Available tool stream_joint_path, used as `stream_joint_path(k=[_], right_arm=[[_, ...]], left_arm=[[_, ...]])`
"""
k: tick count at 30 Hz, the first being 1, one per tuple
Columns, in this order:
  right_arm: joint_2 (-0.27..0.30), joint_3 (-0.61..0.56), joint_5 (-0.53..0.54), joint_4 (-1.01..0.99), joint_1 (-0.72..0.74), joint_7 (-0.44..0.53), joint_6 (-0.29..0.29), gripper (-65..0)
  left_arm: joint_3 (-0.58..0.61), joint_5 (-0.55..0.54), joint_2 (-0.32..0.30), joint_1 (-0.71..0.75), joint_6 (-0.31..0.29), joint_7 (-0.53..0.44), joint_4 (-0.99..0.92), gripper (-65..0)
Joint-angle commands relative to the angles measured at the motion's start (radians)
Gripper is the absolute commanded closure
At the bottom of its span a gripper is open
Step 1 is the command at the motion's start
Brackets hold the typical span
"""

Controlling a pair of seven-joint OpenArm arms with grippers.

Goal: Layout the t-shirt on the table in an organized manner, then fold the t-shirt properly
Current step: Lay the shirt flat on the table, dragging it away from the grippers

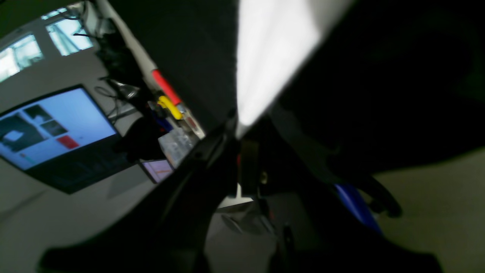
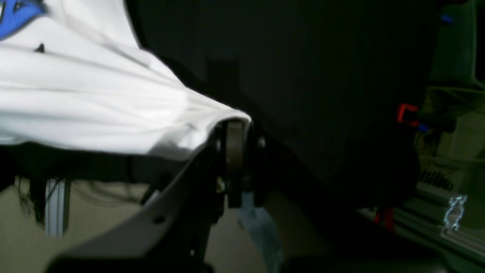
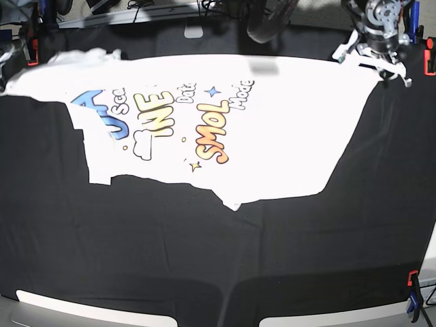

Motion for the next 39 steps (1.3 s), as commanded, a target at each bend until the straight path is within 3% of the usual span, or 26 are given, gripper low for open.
stream_joint_path(k=[1, 5, 8, 16, 23, 25, 28, 30, 36, 39], right_arm=[[0.024, 0.02, -0.048, 0.006, 0.012, 0.007, -0.024, 0.0], [0.024, 0.02, 0.036, 0.006, 0.026, -0.044, -0.022, 0.0], [0.024, 0.02, 0.14, 0.006, 0.026, -0.146, 0.044, 0.0], [0.012, 0.02, 0.144, 0.006, 0.023, -0.144, 0.072, 0.0], [0.01, 0.02, 0.146, 0.006, 0.023, -0.144, 0.072, -0.4], [0.01, 0.02, 0.146, 0.006, 0.023, -0.145, 0.072, -12.4], [0.01, 0.02, 0.146, 0.006, 0.023, -0.144, 0.072, -23.5], [0.01, 0.02, 0.146, 0.006, 0.023, -0.144, 0.072, -23.9], [0.01, 0.02, 0.146, 0.006, 0.024, -0.128, 0.072, -23.9], [0.01, 0.02, 0.146, 0.006, 0.024, -0.036, 0.072, -23.9]], left_arm=[[-0.009, 0.029, -0.013, 0.018, 0.016, 0.044, 0.023, 0.0], [-0.009, 0.032, -0.009, 0.077, 0.016, 0.043, 0.087, 0.0], [-0.009, 0.032, -0.009, 0.114, 0.016, 0.043, 0.149, 0.0], [-0.009, -0.029, -0.008, 0.172, 0.05, 0.027, 0.262, 0.0], [-0.009, -0.128, -0.006, 0.172, 0.05, -0.084, 0.262, 0.0], [-0.009, -0.174, -0.006, 0.172, 0.053, -0.084, 0.262, 0.0], [-0.009, -0.238, -0.006, 0.172, 0.109, -0.079, 0.262, -14.7], [-0.009, -0.241, -0.006, 0.172, 0.12, -0.063, 0.262, -19.6], [-0.009, -0.241, -0.006, 0.172, 0.126, -0.066, 0.268, -19.9], [-0.009, -0.241, -0.006, 0.172, 0.125, -0.124, 0.305, -19.9]])
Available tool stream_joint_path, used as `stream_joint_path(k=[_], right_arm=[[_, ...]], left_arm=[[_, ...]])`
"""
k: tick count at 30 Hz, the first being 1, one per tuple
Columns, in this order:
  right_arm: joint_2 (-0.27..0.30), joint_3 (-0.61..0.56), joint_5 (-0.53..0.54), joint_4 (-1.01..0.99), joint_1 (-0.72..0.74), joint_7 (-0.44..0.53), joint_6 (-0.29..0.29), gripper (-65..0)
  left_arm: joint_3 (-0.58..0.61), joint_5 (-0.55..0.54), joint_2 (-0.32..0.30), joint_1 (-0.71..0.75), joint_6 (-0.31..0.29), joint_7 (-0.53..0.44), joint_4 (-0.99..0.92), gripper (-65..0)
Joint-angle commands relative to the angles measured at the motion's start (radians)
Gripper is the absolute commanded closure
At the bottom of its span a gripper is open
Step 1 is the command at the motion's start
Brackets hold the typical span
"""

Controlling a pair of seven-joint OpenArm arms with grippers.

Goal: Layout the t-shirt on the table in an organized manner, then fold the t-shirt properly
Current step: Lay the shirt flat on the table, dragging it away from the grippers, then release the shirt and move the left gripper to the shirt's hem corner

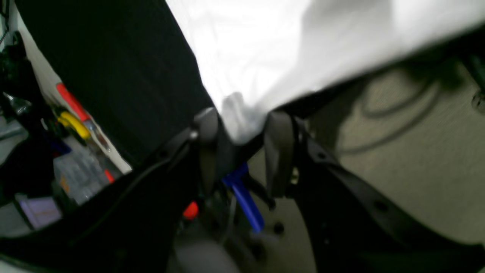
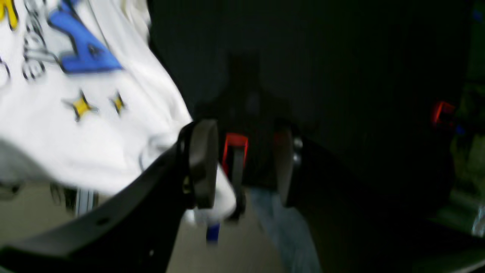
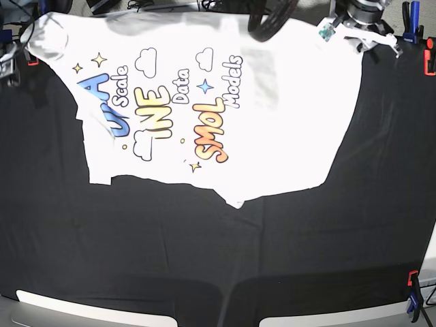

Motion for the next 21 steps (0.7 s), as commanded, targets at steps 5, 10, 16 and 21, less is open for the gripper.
stream_joint_path(k=[5, 10, 16, 21], right_arm=[[0.016, 0.016, 0.006, 0.011, 0.043, 0.183, -0.016, -23.9], [0.016, 0.016, 0.065, 0.011, 0.174, 0.185, -0.029, -23.9], [-0.019, 0.016, 0.103, 0.011, 0.334, 0.184, -0.031, -23.9], [-0.069, 0.015, 0.103, 0.011, 0.378, 0.179, -0.031, -23.9]], left_arm=[[-0.003, 0.026, -0.011, -0.018, 0.02, -0.109, 0.099, -19.9], [-0.004, 0.024, -0.01, -0.135, 0.042, -0.187, 0.099, -19.8], [-0.004, -0.188, -0.01, -0.373, 0.04, -0.225, 0.099, -19.8], [-0.004, -0.245, -0.01, -0.525, 0.037, -0.318, 0.046, -19.8]])
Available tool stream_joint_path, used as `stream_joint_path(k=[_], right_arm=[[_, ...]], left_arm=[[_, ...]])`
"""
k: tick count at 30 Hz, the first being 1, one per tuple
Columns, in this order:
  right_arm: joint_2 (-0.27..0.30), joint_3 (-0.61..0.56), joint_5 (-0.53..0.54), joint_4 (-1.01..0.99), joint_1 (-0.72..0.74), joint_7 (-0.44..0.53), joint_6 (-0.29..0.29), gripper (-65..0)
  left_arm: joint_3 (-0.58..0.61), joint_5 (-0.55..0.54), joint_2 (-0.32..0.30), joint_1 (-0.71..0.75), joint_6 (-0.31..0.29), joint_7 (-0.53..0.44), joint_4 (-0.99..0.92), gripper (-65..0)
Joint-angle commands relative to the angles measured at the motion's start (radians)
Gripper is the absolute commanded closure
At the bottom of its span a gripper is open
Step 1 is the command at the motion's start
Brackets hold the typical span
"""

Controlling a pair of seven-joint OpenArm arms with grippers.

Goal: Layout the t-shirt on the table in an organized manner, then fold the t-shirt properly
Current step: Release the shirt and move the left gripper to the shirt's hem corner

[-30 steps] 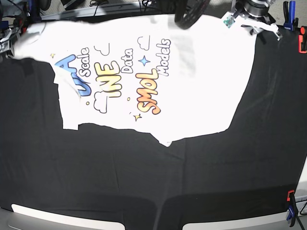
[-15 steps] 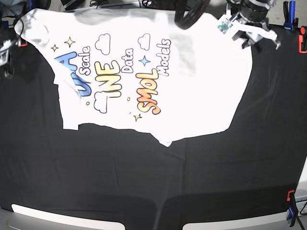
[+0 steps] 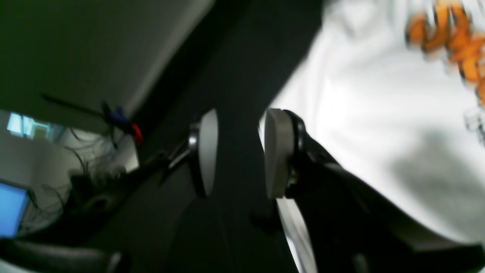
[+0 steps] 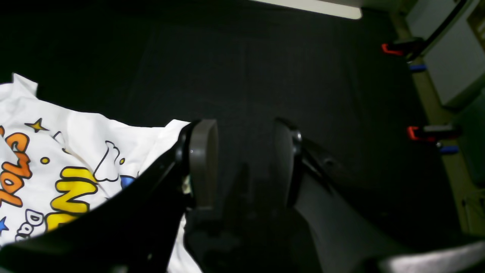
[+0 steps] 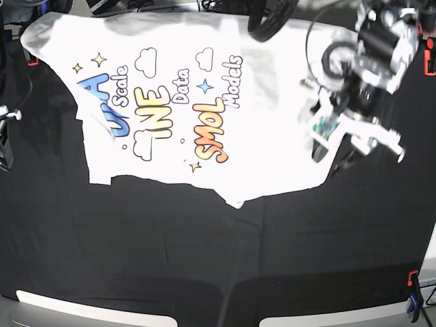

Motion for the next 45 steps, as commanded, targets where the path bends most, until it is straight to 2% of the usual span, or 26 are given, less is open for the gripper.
stream_joint_path(k=[1, 6, 8, 10, 13, 16, 19, 22, 25, 28, 31, 36, 40, 45], right_arm=[[0.009, 0.01, 0.01, 0.012, 0.007, 0.021, 0.0, -23.9], [-0.044, 0.01, 0.01, 0.012, 0.007, 0.014, 0.0, -23.9], [-0.066, 0.01, 0.01, 0.012, 0.007, 0.013, 0.0, -23.9], [-0.085, 0.01, 0.01, 0.012, 0.007, 0.011, 0.0, -23.9], [-0.106, 0.01, 0.01, 0.012, 0.007, 0.0, 0.0, -23.9], [-0.119, 0.01, 0.01, 0.012, 0.007, -0.014, 0.001, -23.9], [-0.119, 0.01, 0.01, 0.012, 0.007, -0.04, 0.001, -23.9], [-0.12, 0.01, 0.01, 0.012, 0.007, -0.049, 0.001, -23.9], [-0.12, 0.01, 0.01, 0.012, 0.007, -0.049, 0.0, -23.9], [-0.12, 0.01, 0.01, 0.012, 0.007, -0.049, 0.0, -23.9], [-0.12, 0.01, 0.01, 0.012, 0.007, -0.049, 0.001, -23.9], [-0.12, 0.01, 0.01, 0.012, 0.007, -0.05, 0.001, -23.9], [-0.12, 0.01, 0.01, 0.012, 0.007, -0.053, 0.0, -23.9], [-0.12, 0.01, 0.01, 0.012, 0.007, -0.053, 0.001, -23.9]], left_arm=[[-0.006, -0.003, -0.006, -0.039, 0.009, -0.007, -0.015, -19.8], [-0.006, -0.093, 0.064, -0.195, -0.054, -0.036, -0.227, -19.8], [-0.006, -0.163, 0.103, -0.261, -0.106, -0.061, -0.336, -19.8], [-0.006, -0.249, 0.14, -0.33, -0.17, -0.072, -0.45, -19.8], [-0.006, -0.455, 0.187, -0.44, -0.244, -0.072, -0.616, -18.9], [-0.006, -0.578, 0.211, -0.544, -0.337, -0.073, -0.771, -18.5], [-0.006, -0.645, 0.219, -0.64, -0.349, -0.072, -0.928, -18.5], [-0.006, -0.807, 0.22, -0.723, -0.366, -0.016, -1.083, -18.5], [-0.006, -0.929, 0.22, -0.769, -0.465, 0.013, -1.217, -18.5], [-0.006, -1.006, 0.22, -0.788, -0.554, 0.011, -1.329, -18.5], [-0.006, -1.049, 0.22, -0.788, -0.615, 0.014, -1.395, -18.5], [-0.006, -1.088, 0.22, -0.787, -0.638, 0.036, -1.429, -18.6], [-0.006, -1.204, 0.223, -0.785, -0.731, 0.082, -1.429, -18.6], [-0.006, -1.189, 0.246, -0.776, -0.741, 0.08, -1.429, -18.6]])
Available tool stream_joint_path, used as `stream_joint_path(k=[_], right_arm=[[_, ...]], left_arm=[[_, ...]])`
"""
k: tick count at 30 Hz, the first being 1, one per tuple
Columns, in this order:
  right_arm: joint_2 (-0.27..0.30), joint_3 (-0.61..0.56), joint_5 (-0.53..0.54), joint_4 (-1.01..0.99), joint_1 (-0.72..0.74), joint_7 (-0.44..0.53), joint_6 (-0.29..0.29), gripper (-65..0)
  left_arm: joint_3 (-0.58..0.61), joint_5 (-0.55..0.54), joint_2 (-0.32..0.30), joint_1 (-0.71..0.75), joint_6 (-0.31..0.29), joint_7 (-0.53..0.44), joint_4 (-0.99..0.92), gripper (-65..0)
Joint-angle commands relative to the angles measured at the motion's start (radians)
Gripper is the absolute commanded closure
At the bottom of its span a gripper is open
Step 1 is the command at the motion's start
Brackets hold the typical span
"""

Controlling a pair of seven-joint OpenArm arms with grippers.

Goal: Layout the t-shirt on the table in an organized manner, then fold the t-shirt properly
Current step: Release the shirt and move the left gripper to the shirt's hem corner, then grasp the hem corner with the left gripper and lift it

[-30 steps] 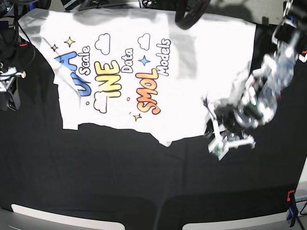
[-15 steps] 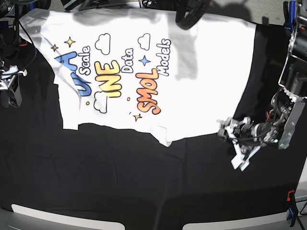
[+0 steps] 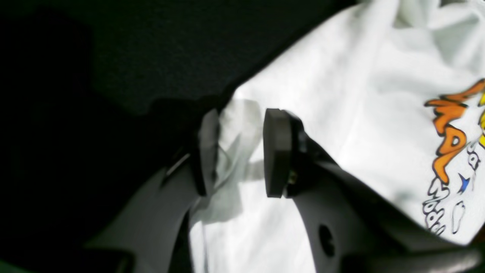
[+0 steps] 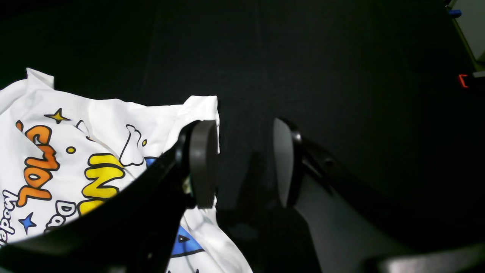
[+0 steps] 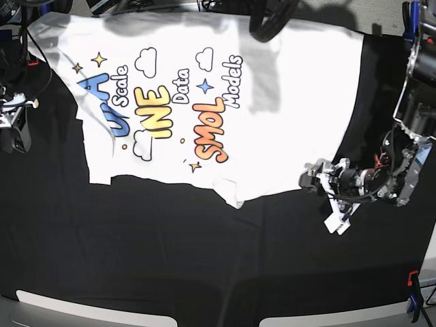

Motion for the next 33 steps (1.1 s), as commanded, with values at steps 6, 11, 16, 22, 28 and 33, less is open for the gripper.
stream_joint_path(k=[6, 11, 16, 22, 28, 33], right_arm=[[0.019, 0.009, 0.011, 0.012, 0.003, 0.004, 0.002, -23.9], [0.019, 0.009, 0.011, 0.012, 0.003, -0.011, 0.002, -23.9], [0.019, 0.009, 0.011, 0.012, 0.003, -0.01, 0.002, -23.9], [0.019, 0.009, 0.012, 0.012, 0.003, -0.01, 0.002, -23.9], [0.019, 0.009, 0.011, 0.012, 0.003, -0.011, 0.002, -23.9], [0.019, 0.009, 0.011, 0.012, 0.003, -0.011, 0.002, -23.9]], left_arm=[[-0.007, 0.106, 0.032, -0.02, -0.019, -0.037, 0.011, -18.6], [-0.007, 0.198, 0.035, -0.019, -0.018, -0.097, 0.011, -18.5], [-0.007, 0.209, 0.034, -0.019, -0.019, -0.087, 0.011, -5.2], [-0.007, 0.253, 0.027, -0.022, -0.018, -0.092, 0.015, 0.0], [-0.008, 0.197, 0.011, -0.019, -0.018, -0.03, 0.121, 0.0], [-0.008, 0.191, -0.024, 0.014, -0.017, -0.008, 0.32, 0.0]])
